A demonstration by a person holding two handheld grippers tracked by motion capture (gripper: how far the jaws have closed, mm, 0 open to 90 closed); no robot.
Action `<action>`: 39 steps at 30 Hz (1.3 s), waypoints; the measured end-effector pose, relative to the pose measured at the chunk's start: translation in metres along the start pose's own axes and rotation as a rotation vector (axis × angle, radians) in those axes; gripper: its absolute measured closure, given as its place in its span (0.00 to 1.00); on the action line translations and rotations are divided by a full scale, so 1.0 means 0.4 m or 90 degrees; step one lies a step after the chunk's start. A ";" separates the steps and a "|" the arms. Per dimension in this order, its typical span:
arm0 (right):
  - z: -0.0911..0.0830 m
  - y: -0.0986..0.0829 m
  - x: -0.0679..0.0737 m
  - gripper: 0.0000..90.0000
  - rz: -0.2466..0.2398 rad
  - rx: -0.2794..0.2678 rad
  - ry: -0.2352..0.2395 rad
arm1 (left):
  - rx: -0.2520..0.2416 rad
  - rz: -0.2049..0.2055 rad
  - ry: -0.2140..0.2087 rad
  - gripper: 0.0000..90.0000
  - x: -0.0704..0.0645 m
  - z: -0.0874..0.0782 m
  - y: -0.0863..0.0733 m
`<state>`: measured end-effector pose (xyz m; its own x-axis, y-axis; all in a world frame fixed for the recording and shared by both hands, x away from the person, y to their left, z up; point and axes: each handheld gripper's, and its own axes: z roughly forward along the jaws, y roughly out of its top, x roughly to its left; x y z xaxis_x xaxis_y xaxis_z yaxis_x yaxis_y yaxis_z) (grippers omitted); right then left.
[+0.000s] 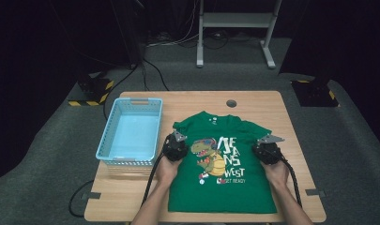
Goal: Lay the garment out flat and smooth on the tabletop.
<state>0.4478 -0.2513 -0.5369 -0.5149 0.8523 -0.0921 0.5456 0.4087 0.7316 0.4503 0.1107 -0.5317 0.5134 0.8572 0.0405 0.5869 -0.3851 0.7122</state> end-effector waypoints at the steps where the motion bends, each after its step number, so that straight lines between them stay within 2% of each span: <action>1: 0.003 0.005 0.001 0.99 0.000 0.003 -0.001 | 0.010 0.002 0.009 0.89 0.001 0.002 0.008; 3: 0.009 0.013 0.002 0.99 0.000 0.007 0.000 | 0.015 -0.001 0.028 0.89 -0.001 -0.002 0.015; 4: 0.007 0.013 0.006 0.98 0.001 0.006 0.000 | 0.002 -0.007 0.021 0.86 -0.003 -0.010 0.013; 6: -0.008 0.006 0.012 0.90 0.006 -0.019 0.009 | -0.027 -0.020 -0.007 0.72 -0.011 -0.032 0.002; 8: -0.024 -0.003 0.018 0.84 0.010 -0.034 0.020 | -0.028 -0.015 -0.039 0.63 -0.023 -0.043 -0.009; 10: -0.034 -0.009 0.028 0.82 0.000 -0.033 0.022 | -0.016 0.006 -0.043 0.59 -0.036 -0.043 -0.018; 13: -0.032 -0.019 0.036 0.82 -0.009 -0.018 0.025 | 0.002 0.010 -0.047 0.59 -0.041 -0.033 -0.033; 14: -0.028 -0.024 0.038 0.83 -0.009 -0.009 0.027 | -0.012 0.014 -0.043 0.59 -0.043 -0.035 -0.043; 17: -0.035 -0.039 0.036 0.87 0.003 -0.021 0.045 | -0.021 0.023 -0.041 0.68 -0.048 -0.048 -0.061; 19: -0.042 -0.046 0.041 0.88 -0.003 -0.023 0.048 | -0.022 0.034 -0.045 0.75 -0.051 -0.061 -0.074; 21: -0.049 -0.052 0.048 0.88 -0.013 -0.022 0.051 | -0.017 0.042 -0.046 0.77 -0.050 -0.072 -0.082; 22: -0.052 -0.054 0.050 0.86 -0.014 -0.021 0.053 | -0.011 0.037 -0.046 0.77 -0.047 -0.076 -0.082; 25: -0.055 -0.055 0.050 0.75 -0.012 -0.019 0.051 | 0.000 0.025 -0.038 0.68 -0.042 -0.079 -0.078; 27: -0.060 -0.057 0.044 0.72 -0.005 -0.030 0.041 | -0.022 0.009 -0.053 0.62 -0.040 -0.081 -0.076; 29: -0.066 -0.061 0.033 0.69 0.010 -0.042 0.027 | -0.037 0.006 -0.057 0.58 -0.043 -0.079 -0.071; 32: -0.070 -0.071 0.014 0.67 0.021 -0.037 0.011 | -0.037 0.010 -0.044 0.54 -0.047 -0.062 -0.062; 35: -0.070 -0.089 -0.009 0.63 0.037 -0.039 0.004 | -0.030 -0.002 -0.030 0.51 -0.042 -0.040 -0.062; 37: -0.072 -0.095 -0.017 0.62 0.049 -0.044 0.003 | -0.045 -0.009 -0.028 0.50 -0.040 -0.038 -0.067; 39: -0.072 -0.099 -0.025 0.58 0.057 -0.046 0.002 | -0.055 -0.004 -0.025 0.49 -0.040 -0.036 -0.073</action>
<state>0.4122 -0.2857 -0.5456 -0.4677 0.8836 -0.0220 0.5406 0.3057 0.7837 0.4160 0.1131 -0.5428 0.5345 0.8451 0.0099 0.5348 -0.3473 0.7703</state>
